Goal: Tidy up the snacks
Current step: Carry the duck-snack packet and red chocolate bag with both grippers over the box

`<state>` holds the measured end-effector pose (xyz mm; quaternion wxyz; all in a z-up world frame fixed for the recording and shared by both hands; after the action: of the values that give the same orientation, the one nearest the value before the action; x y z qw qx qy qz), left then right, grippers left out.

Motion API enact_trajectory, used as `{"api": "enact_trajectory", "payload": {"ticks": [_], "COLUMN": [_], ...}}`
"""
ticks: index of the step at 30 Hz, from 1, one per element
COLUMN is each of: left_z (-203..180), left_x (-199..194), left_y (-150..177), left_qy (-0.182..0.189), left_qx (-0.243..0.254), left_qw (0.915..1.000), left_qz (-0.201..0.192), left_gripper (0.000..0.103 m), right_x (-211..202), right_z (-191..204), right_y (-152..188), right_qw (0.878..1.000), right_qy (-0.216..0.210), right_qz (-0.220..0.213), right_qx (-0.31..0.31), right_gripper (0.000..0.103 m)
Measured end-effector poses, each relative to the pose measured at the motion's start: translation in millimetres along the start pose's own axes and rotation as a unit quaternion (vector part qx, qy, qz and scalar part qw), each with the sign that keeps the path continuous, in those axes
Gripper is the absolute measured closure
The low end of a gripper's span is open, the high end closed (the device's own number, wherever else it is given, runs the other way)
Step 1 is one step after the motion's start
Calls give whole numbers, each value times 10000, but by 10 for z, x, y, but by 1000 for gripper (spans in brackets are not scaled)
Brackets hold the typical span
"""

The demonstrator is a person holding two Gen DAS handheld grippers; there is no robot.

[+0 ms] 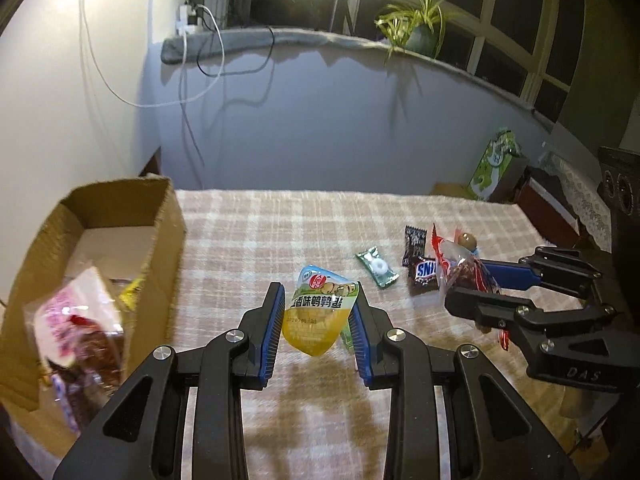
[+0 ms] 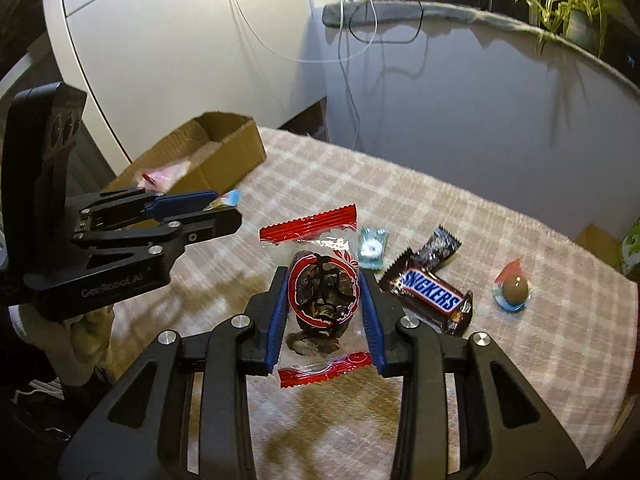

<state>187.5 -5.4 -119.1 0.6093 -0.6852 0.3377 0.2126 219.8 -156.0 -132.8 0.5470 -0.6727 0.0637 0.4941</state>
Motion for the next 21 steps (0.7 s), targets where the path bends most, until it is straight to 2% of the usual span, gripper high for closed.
{"api": "enact_trajectory", "payload": {"ticks": [10,21], "left_z": [244,759], "left_x": [-408,-699], "left_y": [-33,-69], "left_qy": [-143,-497], "left_qx": [-110,-407], "left_qw": [9993,9963], "left_qz": [-336,-579], "left_gripper": [73,73], "right_x": [-184,-50], "right_z": [333,773], "right_y": [-250,-599], "right_qw": [9996,9982], "right_qy": [-12,-277], "right_qz": [-244,-396], "right_qx": [-145,-360], "right_gripper": [67,67]}}
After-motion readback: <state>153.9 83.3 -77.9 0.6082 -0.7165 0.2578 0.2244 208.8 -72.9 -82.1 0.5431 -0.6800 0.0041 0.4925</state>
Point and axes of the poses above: each gripper's, at about its wrist camera, not at the fingertips, and x roughly the way its jaws point, z to its left, y to its underside, the point moved 2 cm from there along x, roughly the way its jaws point, and after that the axes turned 2 degrees about -x, right-handed, at the moved point
